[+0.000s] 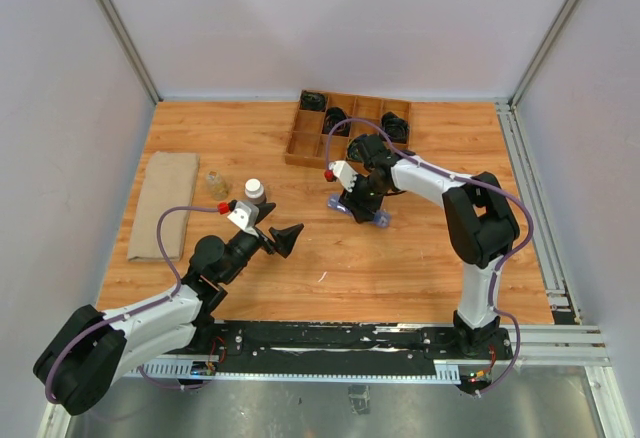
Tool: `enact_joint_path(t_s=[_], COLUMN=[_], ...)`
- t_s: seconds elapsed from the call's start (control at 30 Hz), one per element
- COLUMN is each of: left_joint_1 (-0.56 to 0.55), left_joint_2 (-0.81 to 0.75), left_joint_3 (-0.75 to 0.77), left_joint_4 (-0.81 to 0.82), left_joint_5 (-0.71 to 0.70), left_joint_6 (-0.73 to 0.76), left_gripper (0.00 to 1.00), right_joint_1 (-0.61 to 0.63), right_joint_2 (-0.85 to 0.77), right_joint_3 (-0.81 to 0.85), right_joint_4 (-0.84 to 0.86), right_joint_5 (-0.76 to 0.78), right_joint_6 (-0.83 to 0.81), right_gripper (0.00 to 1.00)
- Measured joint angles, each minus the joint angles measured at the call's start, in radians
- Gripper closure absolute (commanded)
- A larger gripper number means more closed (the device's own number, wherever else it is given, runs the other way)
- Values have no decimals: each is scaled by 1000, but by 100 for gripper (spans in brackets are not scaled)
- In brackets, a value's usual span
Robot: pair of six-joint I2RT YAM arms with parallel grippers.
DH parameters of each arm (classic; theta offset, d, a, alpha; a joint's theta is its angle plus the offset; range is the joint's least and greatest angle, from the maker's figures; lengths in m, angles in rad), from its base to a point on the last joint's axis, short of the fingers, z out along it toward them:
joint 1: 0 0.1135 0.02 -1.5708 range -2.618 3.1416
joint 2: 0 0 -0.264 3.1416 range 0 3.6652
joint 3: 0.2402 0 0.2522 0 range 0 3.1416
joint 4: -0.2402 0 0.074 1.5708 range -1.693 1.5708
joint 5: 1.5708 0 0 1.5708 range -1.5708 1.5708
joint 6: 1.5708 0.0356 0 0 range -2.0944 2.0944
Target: Sort the pills into containers
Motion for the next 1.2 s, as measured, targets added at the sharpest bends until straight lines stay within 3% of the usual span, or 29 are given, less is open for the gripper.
enact_joint_path(t_s=[0.13, 0.27, 0.5, 0.73, 1.0, 1.2], left_joint_1=[0, 0, 0, 0, 0, 0], left_joint_2=[0, 0, -8, -12, -31, -23], left_joint_3=[0, 0, 0, -51, -58, -58], left_joint_4=[0, 0, -3, 101, 97, 63], left_joint_5=[0, 0, 11, 81, 82, 81], left_joint_6=[0, 0, -54, -354, -729, -834], left_gripper=[1, 1, 2, 4, 5, 6], right_joint_1=[0, 0, 0, 11, 112, 170], right_joint_2=[-2, -10, -79, -197, -278, -338], right_joint_3=[0, 0, -24, -94, -146, -155], right_joint_4=[0, -1, -5, -53, -93, -99], right_joint_5=[1, 0, -64, -174, -188, -188], right_joint_6=[3, 3, -39, -156, -280, -316], right_gripper=[71, 79, 83, 85, 85, 85])
